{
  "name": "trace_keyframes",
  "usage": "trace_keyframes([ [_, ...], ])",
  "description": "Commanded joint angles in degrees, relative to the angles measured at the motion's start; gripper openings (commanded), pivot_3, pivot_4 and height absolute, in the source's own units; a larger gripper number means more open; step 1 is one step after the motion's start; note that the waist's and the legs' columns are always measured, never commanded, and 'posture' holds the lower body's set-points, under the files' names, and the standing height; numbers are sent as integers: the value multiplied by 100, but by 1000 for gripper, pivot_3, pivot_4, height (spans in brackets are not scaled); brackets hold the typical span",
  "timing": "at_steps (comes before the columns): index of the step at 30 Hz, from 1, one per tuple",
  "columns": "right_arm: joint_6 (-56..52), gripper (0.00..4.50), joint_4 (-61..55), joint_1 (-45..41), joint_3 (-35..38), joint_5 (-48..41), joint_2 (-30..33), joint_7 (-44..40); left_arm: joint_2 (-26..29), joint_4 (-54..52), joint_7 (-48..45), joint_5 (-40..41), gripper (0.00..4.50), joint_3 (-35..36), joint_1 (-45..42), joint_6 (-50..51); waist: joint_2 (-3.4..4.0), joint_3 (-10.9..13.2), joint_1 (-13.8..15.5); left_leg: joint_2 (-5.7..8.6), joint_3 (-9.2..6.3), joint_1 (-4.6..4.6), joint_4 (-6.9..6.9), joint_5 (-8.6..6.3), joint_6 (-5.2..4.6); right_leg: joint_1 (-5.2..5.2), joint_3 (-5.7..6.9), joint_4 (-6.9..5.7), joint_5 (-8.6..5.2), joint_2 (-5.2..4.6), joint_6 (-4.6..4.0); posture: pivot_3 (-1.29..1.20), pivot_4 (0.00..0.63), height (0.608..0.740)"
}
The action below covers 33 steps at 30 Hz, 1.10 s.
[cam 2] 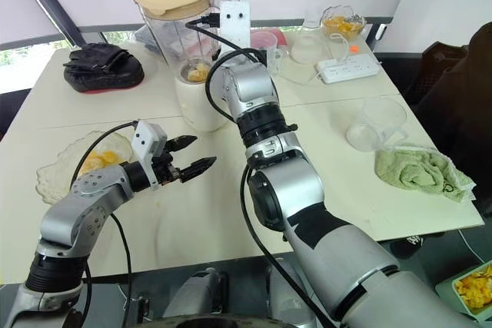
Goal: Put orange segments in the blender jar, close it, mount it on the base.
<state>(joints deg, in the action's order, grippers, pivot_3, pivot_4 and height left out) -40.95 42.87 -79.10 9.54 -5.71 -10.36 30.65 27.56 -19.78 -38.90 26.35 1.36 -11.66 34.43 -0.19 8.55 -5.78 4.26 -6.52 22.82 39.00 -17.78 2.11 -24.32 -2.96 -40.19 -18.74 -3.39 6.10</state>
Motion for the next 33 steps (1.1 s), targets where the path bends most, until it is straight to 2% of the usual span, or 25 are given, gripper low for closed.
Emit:
trace_keyframes([
  [1, 60, 4450, -215, -176, -40, 62, -27, 27, 40, -53, -45, 24, 4273, 32, -71, -129, 0, 0, -11, 0, 0, 0, 0, 0, 0, 0, 0, 0, 0, 0, 0, 0, 150, 740],
  [10, 3, 4450, -444, 85, -39, 25, 139, -198, 47, 16, -66, 33, 4273, 79, -140, -158, 0, 0, 4, 0, 0, 0, 0, 0, 0, 0, 0, 1, 0, 1, 0, 0, 150, 740],
  [14, -51, 4450, -1178, 1122, -444, -200, 794, -1971, -9, 78, -26, 163, 4273, 225, -247, -115, -5, -3, 61, 1, -4, 0, 6, 0, -1, 10, 3, 6, 0, -1, 0, 0, 150, 740],
  [16, -49, 4450, -1714, 1727, -459, -354, 1051, -2481, 17, 61, -36, 183, 4273, 240, -238, -83, -6, -4, 77, 2, -5, 0, 12, -3, -6, 20, 7, 10, 0, -3, 1, 0, 150, 740],
  [19, -210, 4450, -2861, 2824, -586, -640, 1681, -3523, 46, 30, -37, 242, 4273, 263, -238, 42, -4, -3, 118, 2, -5, 1, 7, -4, -7, 14, 6, 10, 0, -4, 1, 0, 150, 740],
  [23, -788, 4450, -4451, 3791, -476, -1343, 2550, -4729, 79, 44, -41, 362, 4273, 381, -321, 107, 5, 3, 145, 2, 1, 11, 6, -4, -8, -1, 1, 10, 0, -3, 1, 0, 150, 740],
  [27, -1036, 4450, -5699, 4233, 48, -2314, 3628, -6050, 221, -55, -46, 660, 4273, 623, -473, 387, 6, 5, 190, -4, 4, 6, 7, -8, -14, -1, 3, 6, 0, 0, 1, 0, 150, 740],
  [33, -1162, 4450, -6455, 4733, 1068, -3431, 5000, -7311, 700, -170, -114, 1091, 4273, 1116, -608, 706, 3, 6, 312, -4, 2, 2, 11, -21, -37, 14, 8, 18, 0, -3, 1, 0, 150, 740],
])
